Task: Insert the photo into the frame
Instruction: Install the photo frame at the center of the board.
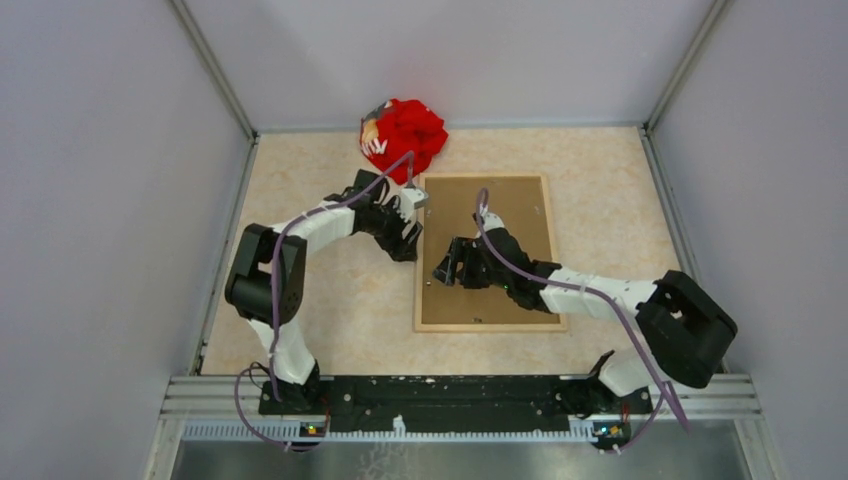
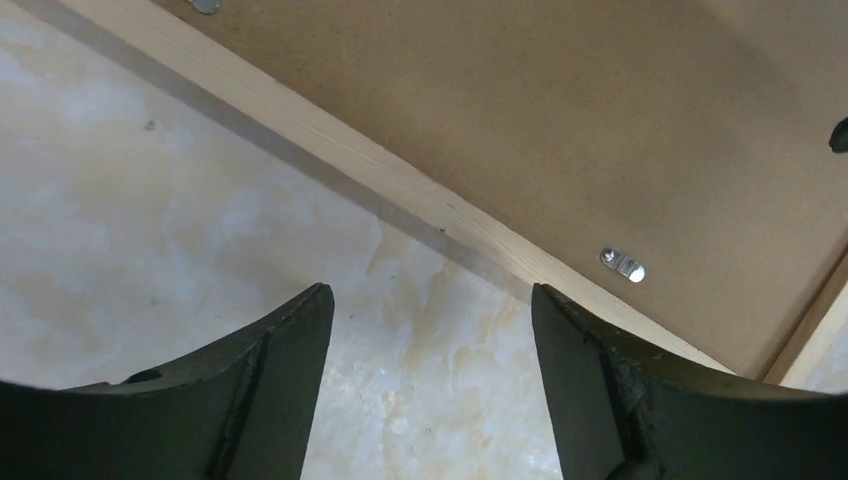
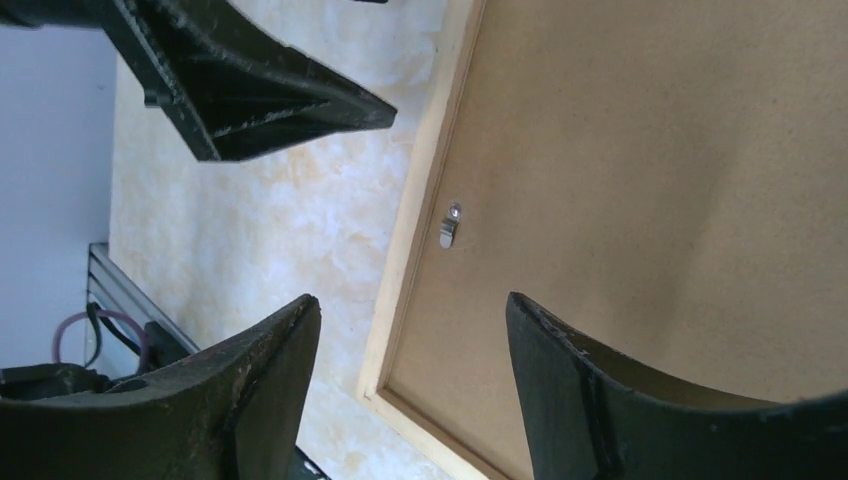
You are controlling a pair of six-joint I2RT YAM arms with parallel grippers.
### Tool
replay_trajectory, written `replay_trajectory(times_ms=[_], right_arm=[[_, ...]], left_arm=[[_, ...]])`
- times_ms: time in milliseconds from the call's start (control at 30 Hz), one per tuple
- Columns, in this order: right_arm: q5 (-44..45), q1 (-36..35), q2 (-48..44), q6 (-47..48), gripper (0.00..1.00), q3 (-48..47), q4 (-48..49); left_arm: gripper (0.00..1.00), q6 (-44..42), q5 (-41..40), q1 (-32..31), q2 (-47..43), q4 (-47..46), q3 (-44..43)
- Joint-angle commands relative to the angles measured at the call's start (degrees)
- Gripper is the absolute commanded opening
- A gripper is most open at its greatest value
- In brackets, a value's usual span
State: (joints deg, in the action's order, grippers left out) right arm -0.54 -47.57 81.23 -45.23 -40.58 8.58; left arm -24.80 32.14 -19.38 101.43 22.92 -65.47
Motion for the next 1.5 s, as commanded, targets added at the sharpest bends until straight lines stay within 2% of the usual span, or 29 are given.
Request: replay_trajectory(times_ms=[0, 100, 333, 500, 767, 1067, 1233, 1467], right_arm=[[3.93, -2.92, 2.07, -1.91, 0.68, 0.97, 5.28], [3.96, -3.38, 2.73, -1.62, 0.69, 1.02, 6.23], [2.43, -3.36, 5.72, -1.66, 0.67, 1.4, 9.73], [1.57, -3.56, 7.15, -1.4, 0.64, 1.11, 11.37], [1.74, -4.11, 8.26, -0.81, 0.6, 0.92, 11.91], [2.65, -4.71, 8.49, 0.46, 0.6, 0.8, 11.44], [2.55, -5.16, 9.04, 0.29, 0.69, 1.07, 11.46], [2.27, -5.19, 8.81, 1.39, 0.69, -0.48, 9.86]], left_arm=[[0.75, 0.59, 1.65, -0.39, 3.72, -0.84, -3.13], [0.7, 0.74, 2.71, -0.39, 4.75, -0.74, -3.32], [0.72, 1.62, 4.88, -0.94, 5.89, -0.26, -3.78], [0.68, 1.86, 5.45, -0.97, 6.98, 0.54, -4.69], [0.47, 1.16, 5.57, -0.99, 7.32, 1.89, -4.64], [0.37, 0.93, 5.79, -0.99, 7.99, 2.65, -5.09], [0.25, 0.99, 6.11, -0.91, 9.46, 3.82, -6.23], [0.13, 0.67, 5.77, -0.92, 9.82, 4.63, -6.71]])
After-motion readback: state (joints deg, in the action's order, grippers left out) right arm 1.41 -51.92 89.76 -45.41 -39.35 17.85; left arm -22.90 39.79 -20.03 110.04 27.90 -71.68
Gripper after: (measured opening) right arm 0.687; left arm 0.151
